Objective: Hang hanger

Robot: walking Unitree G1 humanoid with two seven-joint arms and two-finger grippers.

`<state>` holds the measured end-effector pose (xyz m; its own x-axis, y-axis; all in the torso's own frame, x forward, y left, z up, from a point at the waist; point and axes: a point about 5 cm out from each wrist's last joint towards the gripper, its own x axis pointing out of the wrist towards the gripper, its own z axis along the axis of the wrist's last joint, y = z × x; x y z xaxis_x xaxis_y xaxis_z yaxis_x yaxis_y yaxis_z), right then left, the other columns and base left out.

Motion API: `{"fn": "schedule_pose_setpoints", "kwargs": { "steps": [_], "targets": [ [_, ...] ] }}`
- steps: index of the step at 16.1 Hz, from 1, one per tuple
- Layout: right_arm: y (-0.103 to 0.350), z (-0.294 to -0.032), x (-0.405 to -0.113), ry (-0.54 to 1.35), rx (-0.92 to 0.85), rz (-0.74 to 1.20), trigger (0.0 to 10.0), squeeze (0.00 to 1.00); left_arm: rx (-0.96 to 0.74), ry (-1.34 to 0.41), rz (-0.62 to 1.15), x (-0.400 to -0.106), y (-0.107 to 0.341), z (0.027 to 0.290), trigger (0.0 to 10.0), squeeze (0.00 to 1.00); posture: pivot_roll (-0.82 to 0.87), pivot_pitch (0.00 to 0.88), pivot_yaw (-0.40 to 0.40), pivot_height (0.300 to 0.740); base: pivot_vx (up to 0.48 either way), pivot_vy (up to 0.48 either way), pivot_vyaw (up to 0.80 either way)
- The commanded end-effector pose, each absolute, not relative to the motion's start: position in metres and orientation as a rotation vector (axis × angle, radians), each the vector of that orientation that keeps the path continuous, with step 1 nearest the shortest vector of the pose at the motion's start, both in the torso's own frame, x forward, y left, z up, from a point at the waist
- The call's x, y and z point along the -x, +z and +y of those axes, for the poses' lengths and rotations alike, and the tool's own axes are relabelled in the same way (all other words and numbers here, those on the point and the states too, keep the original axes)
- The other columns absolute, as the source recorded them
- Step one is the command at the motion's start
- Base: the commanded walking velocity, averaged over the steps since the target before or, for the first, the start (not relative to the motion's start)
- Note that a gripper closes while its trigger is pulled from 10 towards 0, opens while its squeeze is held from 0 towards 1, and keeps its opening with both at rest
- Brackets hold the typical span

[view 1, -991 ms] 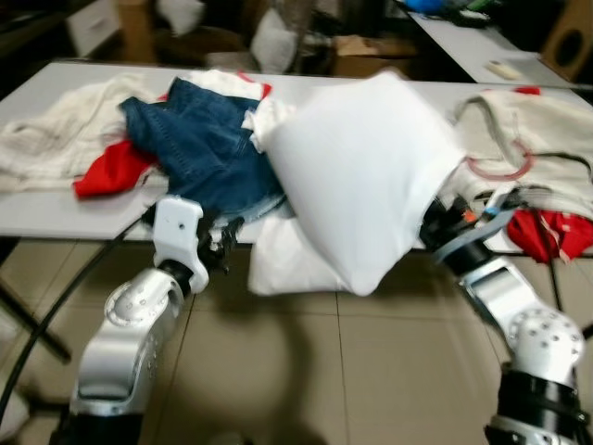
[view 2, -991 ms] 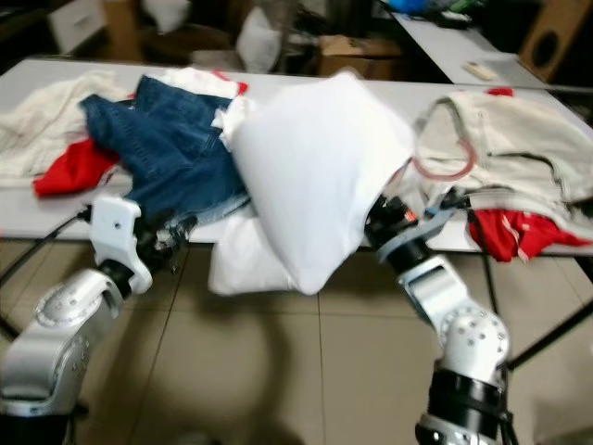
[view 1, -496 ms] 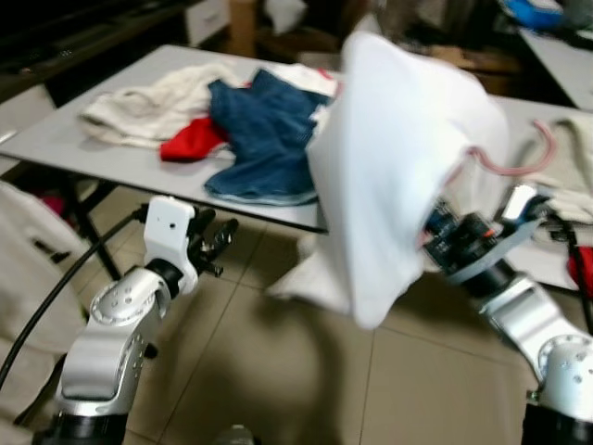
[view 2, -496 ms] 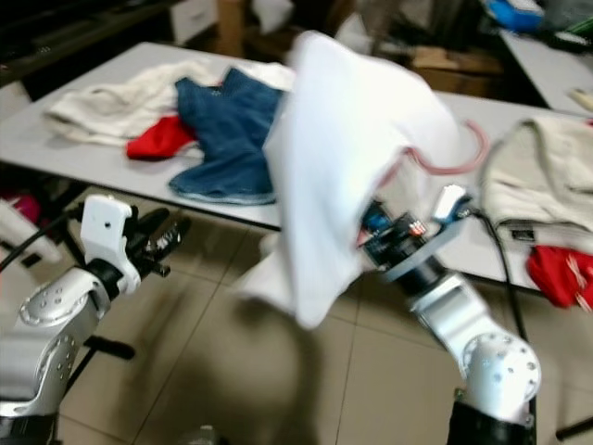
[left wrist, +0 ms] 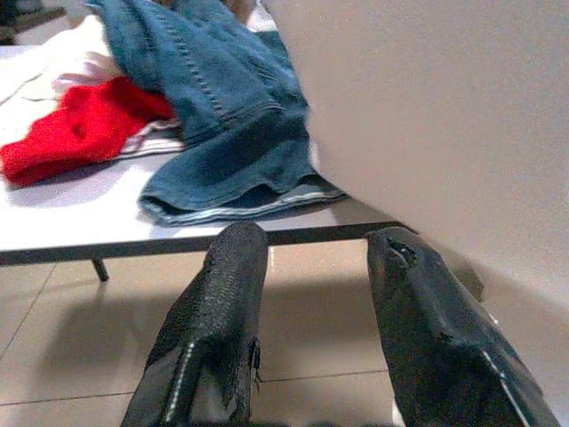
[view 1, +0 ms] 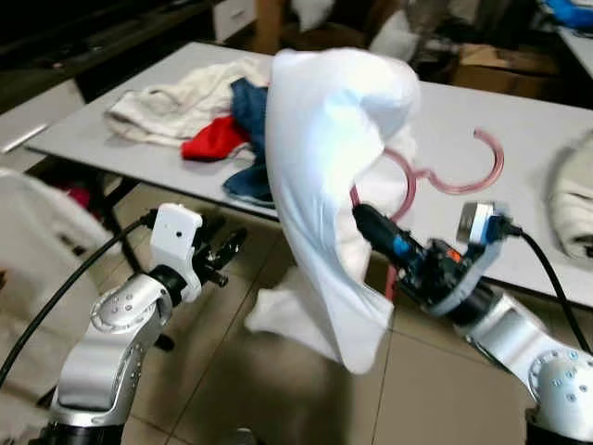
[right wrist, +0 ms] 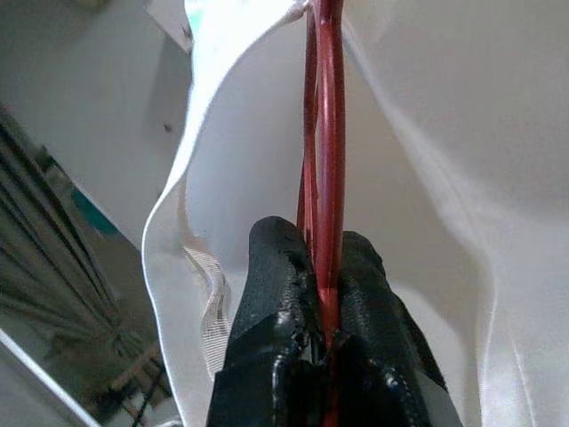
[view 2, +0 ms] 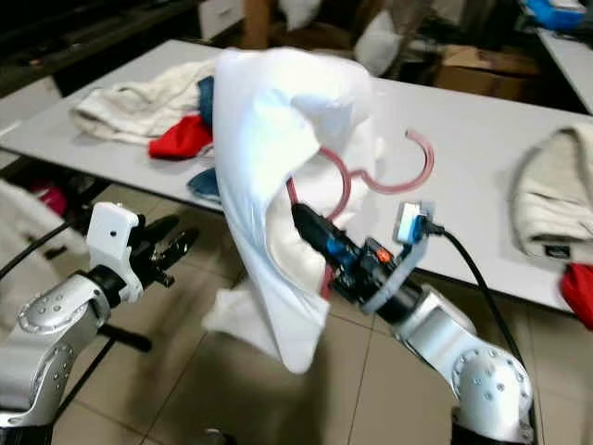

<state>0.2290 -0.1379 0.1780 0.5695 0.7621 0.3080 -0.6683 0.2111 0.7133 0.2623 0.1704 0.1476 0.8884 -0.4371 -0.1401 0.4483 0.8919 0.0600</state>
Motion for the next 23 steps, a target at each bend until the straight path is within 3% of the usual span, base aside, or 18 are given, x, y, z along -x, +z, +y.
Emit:
{"fn": "schedule_pose_setpoints", "kwargs": {
  "steps": [1,23],
  "targets": [
    [0.1824,-0.1313,-0.2274,1.043,-0.905,0.115,10.0,0.0,-0.096,-0.462,0.141,-0.2601,0.1466,0.1729,10.0,0.0,-0.01,0.0,-0.026,0.74,0.0,0.0,0.59],
    [0.1773,-0.1235,-0.2346,1.063,-0.916,0.107,10.0,0.0,-0.112,-0.454,0.144,-0.2532,0.1475,0.1736,10.0,0.0,0.04,0.0,-0.055,0.74,0.0,0.0,0.59]
  ]
}}
